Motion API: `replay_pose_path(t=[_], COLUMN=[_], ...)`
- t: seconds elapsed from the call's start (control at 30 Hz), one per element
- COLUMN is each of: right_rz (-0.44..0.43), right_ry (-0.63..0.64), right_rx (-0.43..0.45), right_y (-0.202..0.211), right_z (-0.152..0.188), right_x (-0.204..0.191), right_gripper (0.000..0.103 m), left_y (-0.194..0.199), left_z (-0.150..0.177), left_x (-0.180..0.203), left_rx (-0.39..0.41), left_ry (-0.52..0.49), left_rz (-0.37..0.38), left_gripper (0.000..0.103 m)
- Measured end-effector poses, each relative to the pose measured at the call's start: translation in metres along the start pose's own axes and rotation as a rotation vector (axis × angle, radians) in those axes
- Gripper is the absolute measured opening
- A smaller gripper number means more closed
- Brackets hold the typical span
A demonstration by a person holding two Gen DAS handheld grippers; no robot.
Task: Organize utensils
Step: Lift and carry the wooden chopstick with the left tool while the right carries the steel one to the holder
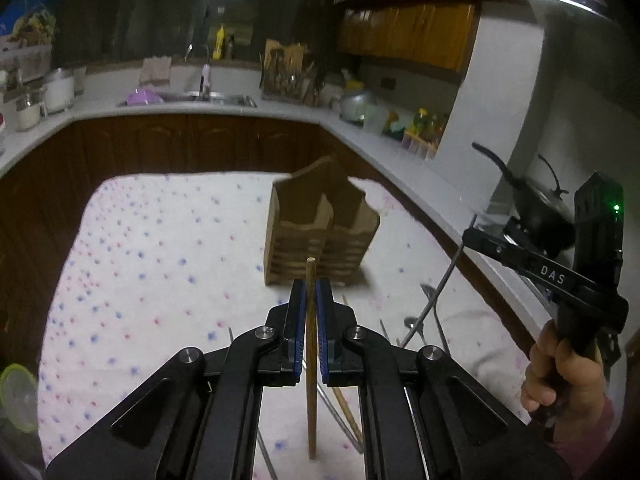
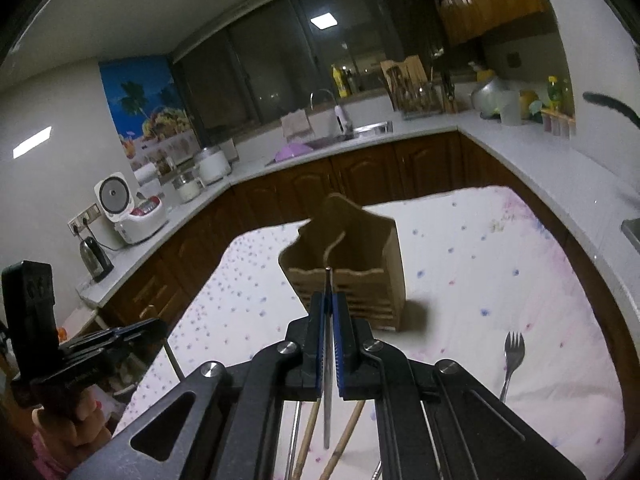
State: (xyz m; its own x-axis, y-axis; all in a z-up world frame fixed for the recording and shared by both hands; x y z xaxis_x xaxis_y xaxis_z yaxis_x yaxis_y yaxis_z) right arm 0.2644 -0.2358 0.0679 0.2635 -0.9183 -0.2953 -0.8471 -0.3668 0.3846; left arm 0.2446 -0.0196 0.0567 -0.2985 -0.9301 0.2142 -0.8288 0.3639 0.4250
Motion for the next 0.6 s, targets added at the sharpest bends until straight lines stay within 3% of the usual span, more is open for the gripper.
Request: replay_pose_path(t=[0.6], right_rz=[0.012], right_ry=[-0.003], right_rx=[0.09], right_y=[0.002], right_z=[-0.031], right_x=[0.007], right_gripper=[0.004], left_y=[0.009], left_z=[-0.042], left_x=[-0.011], left_rx=[0.133], left_ry=[0.032], left_rz=[-0.022], left_gripper=[0.004])
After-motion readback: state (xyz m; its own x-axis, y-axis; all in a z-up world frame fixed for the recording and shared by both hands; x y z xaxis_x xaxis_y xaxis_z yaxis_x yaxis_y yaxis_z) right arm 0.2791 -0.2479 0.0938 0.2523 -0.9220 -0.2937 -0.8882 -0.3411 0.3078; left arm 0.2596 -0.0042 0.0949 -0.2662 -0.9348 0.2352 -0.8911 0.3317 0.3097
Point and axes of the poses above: each gripper's, at about its wrist camera, not at the fingertips, and y roughly against the way its jaws point, x to its right, z to its underside, the point moved 4 cm from there along -y, roughly the way its jaws point, and after that the axes turned 7 degrees about x, right-handed, at the moved point
